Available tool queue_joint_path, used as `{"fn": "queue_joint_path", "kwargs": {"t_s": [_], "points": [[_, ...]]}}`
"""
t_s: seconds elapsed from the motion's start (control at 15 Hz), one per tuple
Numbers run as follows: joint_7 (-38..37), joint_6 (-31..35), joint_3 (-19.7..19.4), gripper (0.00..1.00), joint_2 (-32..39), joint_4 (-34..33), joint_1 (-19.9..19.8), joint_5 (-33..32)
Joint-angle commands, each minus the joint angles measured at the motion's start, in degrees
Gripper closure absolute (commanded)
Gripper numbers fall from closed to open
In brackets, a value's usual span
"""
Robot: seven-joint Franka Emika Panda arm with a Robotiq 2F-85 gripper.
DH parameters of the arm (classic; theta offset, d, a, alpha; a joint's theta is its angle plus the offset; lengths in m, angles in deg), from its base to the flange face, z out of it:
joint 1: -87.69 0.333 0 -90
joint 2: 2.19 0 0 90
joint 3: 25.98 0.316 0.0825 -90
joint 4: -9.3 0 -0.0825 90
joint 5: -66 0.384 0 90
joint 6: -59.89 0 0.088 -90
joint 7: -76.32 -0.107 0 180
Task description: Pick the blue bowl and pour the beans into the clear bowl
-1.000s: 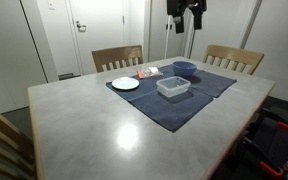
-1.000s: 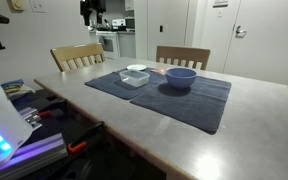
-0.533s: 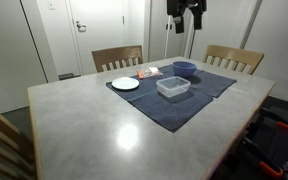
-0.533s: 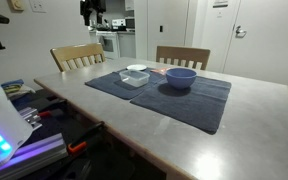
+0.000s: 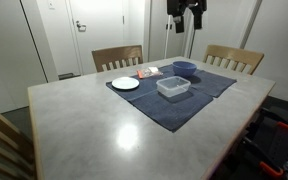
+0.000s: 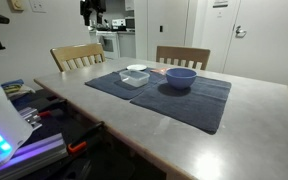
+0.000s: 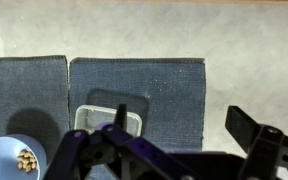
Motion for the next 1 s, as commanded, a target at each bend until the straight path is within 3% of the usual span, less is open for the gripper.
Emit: {"fn": "queue_joint_path", "kwargs": {"t_s": [0.0, 0.4, 0.93], "points": [[-0.28, 0.08, -0.93, 0.0, 1.09, -0.91, 1.1, -0.35], [2.4, -0.58, -2.4, 0.0, 2.59, -2.16, 0.3, -4.13], [10.03, 0.21, -7.6, 0.0, 4.94, -3.36, -1.49, -9.13]]}}
